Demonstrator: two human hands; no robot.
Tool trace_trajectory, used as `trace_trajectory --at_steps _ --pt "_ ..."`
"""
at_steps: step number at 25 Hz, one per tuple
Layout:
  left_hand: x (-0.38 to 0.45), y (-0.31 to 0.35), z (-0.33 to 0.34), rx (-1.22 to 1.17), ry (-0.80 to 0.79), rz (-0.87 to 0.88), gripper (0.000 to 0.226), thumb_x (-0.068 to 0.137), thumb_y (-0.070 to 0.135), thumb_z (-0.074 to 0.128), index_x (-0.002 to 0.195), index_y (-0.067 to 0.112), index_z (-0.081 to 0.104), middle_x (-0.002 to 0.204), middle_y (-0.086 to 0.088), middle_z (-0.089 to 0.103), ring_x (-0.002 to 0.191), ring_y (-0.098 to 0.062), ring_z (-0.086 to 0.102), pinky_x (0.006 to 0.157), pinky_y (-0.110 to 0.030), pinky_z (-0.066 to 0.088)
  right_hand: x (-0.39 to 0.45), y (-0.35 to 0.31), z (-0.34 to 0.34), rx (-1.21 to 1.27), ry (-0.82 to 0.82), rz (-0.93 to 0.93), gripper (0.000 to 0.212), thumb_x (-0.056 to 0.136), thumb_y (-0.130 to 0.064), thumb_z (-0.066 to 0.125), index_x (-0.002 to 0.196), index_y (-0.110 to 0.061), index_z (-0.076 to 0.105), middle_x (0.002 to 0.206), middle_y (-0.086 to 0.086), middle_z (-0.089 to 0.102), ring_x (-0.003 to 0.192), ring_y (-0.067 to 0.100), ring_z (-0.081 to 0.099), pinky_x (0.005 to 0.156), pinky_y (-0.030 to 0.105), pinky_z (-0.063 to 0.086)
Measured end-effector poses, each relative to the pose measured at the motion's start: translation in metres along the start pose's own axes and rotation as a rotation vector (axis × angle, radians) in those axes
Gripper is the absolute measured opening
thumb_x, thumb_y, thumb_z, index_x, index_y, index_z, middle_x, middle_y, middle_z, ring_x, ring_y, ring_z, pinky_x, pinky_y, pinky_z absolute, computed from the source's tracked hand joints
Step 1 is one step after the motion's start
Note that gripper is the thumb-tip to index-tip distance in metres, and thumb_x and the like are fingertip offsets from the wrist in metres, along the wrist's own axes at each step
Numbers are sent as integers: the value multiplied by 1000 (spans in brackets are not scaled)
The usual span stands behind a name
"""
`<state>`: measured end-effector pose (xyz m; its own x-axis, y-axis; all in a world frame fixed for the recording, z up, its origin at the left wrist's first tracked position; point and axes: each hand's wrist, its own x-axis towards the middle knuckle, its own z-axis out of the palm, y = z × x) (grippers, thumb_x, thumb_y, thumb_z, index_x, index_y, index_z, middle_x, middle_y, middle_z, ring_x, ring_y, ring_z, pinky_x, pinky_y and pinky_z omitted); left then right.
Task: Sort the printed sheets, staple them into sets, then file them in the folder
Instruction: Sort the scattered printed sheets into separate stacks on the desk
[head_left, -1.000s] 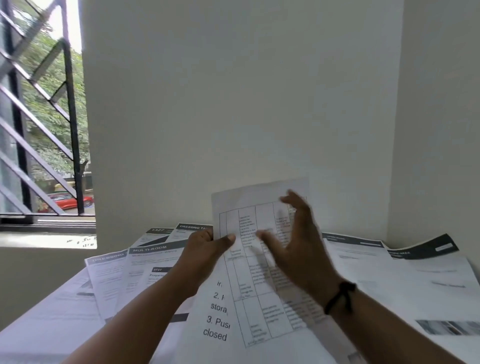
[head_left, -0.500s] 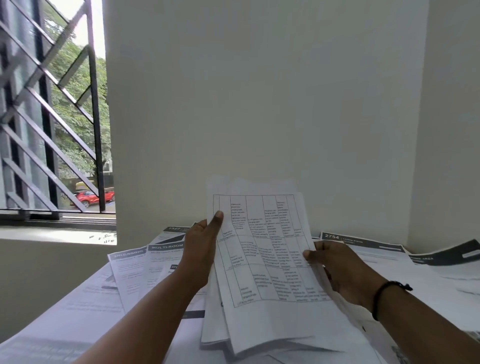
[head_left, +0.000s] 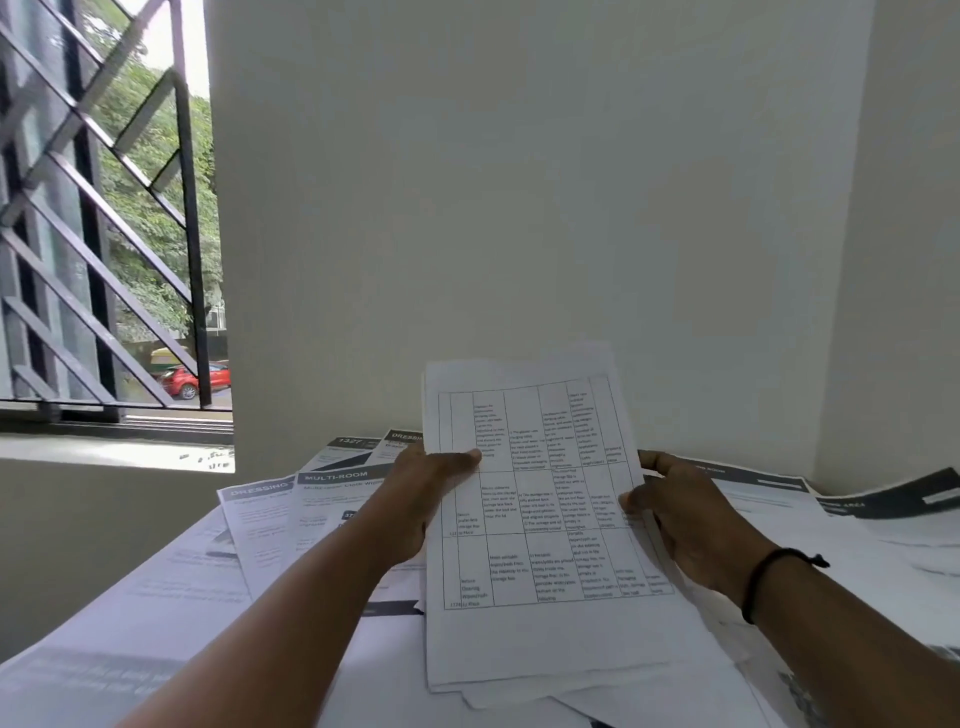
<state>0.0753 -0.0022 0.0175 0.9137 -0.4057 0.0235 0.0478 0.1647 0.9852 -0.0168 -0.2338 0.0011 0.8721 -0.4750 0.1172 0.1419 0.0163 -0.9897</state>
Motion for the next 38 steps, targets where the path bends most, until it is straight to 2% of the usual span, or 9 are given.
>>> trace_trajectory --at_steps 6,10,15,18,21,24,27,32,38 --pt "8 11 -18 -174 344 110 34 86 -3 61 119 7 58 106 -16 68 91 -35 65 76 -55 55 -2 -10 -15 -191 84 -44 4 91 -16 62 92 -12 63 100 13 68 70 25 60 66 33 50" --pt "4 21 -44 -349 522 23 32 91 9 59 122 8 52 114 -8 61 98 -28 60 68 -42 56 -7 -8 -23 -1222 38 -46 52 81 -61 60 97 -12 61 97 8 66 84 21 61 69 29 40" --pt "8 18 -49 -287 534 25 35 94 13 55 129 13 49 117 -7 61 103 -27 60 53 -33 51 -22 0 4 -1323 -121 103 101 62 -76 67 135 -12 41 132 4 53 117 20 52 83 29 42" --pt "12 17 -51 -312 557 10 38 91 11 57 129 14 49 121 -10 61 108 -31 61 74 -43 57 -20 3 7 -1218 -145 109 66 62 -59 80 105 -15 55 106 0 60 97 16 56 72 24 43" --pt "12 17 -52 -378 545 13 33 92 10 56 123 18 48 108 -7 62 95 -28 62 68 -43 58 -9 3 -5 -1088 -39 61 31 74 -32 79 79 -11 57 83 5 60 71 15 54 49 19 34" --pt "17 16 -55 -368 526 20 33 91 8 55 123 15 49 114 -10 63 102 -31 62 83 -49 56 1 -18 -27 -646 246 -156 14 88 -18 66 81 -7 62 76 11 60 59 19 48 44 19 33" --pt "14 14 -50 -337 491 17 28 92 5 53 118 15 50 103 -8 63 89 -29 62 65 -46 55 1 -39 -55 -146 572 -306 13 96 -15 54 100 -6 61 92 14 58 72 15 54 54 19 38" --pt "16 7 -39 -132 385 -52 26 92 0 53 114 12 50 107 -13 64 87 -33 63 70 -48 53 3 -42 -65 522 294 -32 17 100 -20 48 84 -14 49 66 2 45 28 2 35 29 13 24" --pt "18 -8 -24 171 194 -198 26 92 6 54 117 10 51 105 -22 69 88 -41 69 79 -59 55 4 -17 -31 -372 44 142 27 89 -26 66 98 -1 65 82 14 70 64 23 61 56 19 47"
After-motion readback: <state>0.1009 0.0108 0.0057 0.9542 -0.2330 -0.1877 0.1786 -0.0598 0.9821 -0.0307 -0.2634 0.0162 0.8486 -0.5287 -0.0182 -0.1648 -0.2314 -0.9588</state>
